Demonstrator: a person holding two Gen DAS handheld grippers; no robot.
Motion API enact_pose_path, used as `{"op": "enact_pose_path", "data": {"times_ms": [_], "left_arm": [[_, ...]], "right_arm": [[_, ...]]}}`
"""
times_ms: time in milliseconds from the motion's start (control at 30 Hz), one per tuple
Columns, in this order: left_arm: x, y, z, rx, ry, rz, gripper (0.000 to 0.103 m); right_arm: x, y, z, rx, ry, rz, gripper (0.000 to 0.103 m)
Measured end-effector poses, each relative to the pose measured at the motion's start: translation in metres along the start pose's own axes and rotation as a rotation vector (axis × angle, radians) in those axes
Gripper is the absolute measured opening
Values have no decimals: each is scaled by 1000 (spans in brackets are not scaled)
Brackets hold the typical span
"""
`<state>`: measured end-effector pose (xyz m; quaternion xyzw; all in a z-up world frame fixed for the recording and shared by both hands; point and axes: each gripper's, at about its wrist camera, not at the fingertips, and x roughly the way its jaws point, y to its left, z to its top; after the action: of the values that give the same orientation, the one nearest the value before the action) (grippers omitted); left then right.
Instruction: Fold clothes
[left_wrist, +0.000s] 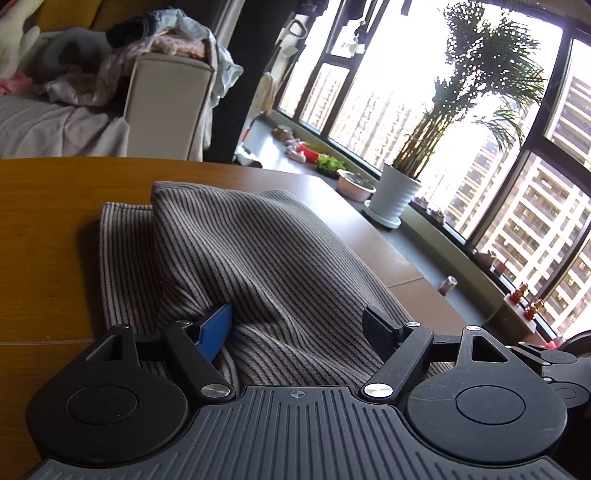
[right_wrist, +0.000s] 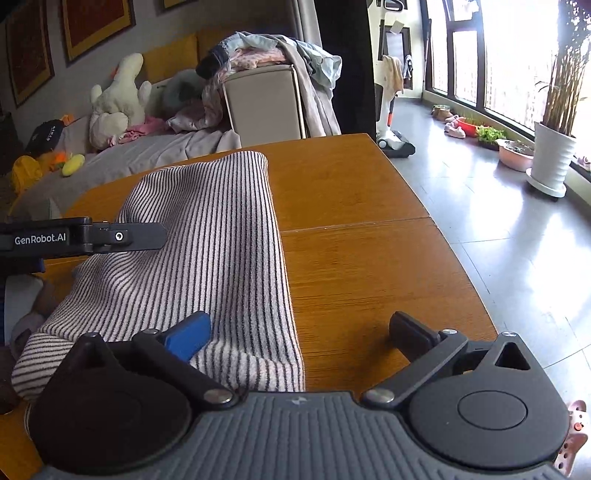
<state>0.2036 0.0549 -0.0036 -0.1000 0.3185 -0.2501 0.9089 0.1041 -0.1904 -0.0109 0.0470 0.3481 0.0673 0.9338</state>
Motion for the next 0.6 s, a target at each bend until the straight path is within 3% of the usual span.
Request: {"op": "enact_pose_path", "data": {"times_ms": [233,333,600], "left_arm": [[-18,-1,-1,-62,-15,77,85],[-34,1,-10,-116,-16,116,93],[-71,-5,-30,-166,-9,197,93]], "right_arm": [[-2,-2,0,14,-8,18,103],[-4,-2,-1,18,-12,26,103],[-22,-8,-5,37,-7,71,103]]}}
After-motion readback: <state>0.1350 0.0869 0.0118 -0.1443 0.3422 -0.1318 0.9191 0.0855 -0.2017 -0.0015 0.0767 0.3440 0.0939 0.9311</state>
